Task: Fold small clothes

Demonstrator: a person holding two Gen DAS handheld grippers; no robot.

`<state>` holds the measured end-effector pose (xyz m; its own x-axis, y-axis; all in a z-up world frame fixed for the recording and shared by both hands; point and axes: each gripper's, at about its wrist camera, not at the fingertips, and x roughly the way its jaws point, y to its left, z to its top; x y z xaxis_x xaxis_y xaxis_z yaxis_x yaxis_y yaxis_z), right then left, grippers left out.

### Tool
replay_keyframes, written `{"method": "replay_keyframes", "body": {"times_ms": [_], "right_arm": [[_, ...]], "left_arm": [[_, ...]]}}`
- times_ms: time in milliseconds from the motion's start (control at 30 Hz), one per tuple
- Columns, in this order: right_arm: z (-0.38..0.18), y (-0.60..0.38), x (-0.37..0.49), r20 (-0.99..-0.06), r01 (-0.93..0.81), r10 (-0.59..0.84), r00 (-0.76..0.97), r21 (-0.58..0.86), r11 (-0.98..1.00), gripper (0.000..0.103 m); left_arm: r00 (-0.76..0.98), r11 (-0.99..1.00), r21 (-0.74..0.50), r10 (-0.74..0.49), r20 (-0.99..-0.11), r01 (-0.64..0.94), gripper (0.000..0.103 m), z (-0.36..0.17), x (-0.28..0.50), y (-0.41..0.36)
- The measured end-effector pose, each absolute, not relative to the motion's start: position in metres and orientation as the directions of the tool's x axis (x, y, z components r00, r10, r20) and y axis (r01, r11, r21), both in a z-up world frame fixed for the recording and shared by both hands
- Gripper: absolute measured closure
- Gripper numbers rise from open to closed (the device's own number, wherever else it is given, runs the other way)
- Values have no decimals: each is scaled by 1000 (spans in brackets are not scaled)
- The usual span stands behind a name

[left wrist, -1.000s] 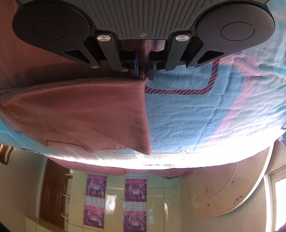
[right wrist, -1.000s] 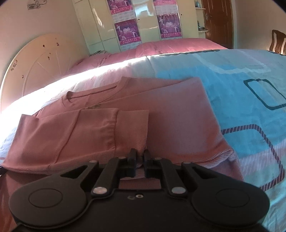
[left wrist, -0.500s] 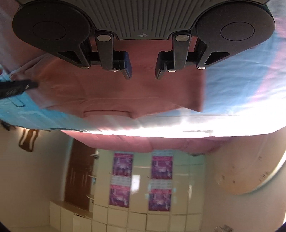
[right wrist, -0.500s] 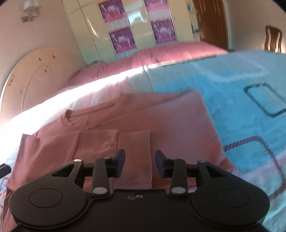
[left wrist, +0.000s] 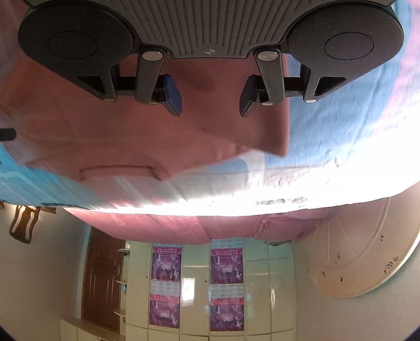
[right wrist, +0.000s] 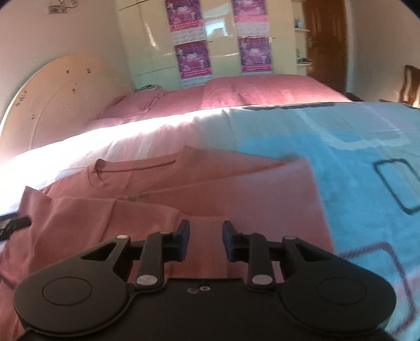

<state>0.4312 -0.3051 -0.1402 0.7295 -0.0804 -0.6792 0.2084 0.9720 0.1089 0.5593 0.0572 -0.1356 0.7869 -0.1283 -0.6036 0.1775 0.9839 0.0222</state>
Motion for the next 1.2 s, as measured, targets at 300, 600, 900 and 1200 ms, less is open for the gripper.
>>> {"method": "replay_keyframes", "body": {"times_ms": [300,600,900,1200], "right_arm": [[-155,-317,465,-703,296,-190,685,30,955,72],[-154,-236,490,-687,40,32,726,89,995,73],[-151,-232,483,-706,120,-37,707,69,990,67],[-162,-208,456,-725,31,1,689,31,999,69]], "left_arm": [[767,994,-11,-88,-636,105,54,-150,598,87],[749,995,35,-51,-661,98,43,-161,624,77],[807,983,18,-141,-573,185,42,-143,565,51],[782,977,-43,-192,-593,207,39,-166,510,31]]}}
